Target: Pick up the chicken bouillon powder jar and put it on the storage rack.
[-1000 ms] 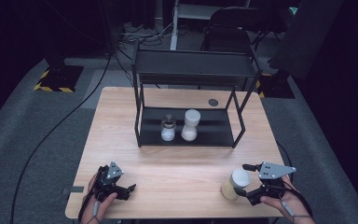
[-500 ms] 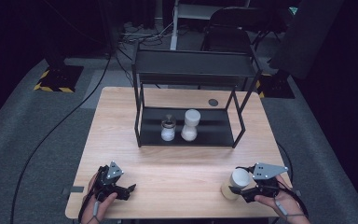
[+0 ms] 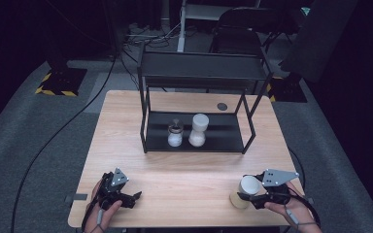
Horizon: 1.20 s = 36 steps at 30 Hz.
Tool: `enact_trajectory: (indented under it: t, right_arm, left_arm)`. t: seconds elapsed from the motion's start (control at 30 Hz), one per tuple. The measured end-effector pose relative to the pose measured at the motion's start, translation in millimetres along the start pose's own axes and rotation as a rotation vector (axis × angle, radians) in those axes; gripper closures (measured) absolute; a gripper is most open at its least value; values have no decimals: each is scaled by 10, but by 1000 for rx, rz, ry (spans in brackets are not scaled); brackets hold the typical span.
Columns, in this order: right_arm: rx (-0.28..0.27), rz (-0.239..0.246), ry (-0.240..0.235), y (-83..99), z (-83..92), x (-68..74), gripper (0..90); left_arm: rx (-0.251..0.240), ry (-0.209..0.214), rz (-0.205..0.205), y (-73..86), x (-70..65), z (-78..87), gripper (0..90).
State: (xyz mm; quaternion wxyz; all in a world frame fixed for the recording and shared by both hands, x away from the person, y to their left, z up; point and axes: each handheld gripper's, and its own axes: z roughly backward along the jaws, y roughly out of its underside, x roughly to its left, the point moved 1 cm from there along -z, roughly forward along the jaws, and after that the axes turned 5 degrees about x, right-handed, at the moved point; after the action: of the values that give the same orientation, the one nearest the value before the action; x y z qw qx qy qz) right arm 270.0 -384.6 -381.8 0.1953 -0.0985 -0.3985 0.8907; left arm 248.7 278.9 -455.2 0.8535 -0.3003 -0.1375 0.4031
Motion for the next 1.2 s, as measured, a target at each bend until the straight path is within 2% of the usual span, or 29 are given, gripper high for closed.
enact_trajectory:
  t: [0.5, 1.2]
  right_arm:
    - [-8, 39, 30, -258, 182, 12, 339]
    - [-30, 40, 60, -585, 351, -75, 339]
  left_arm:
    - [0, 0, 0, 0, 0, 0, 3]
    - [0, 0, 0, 0, 0, 0, 2]
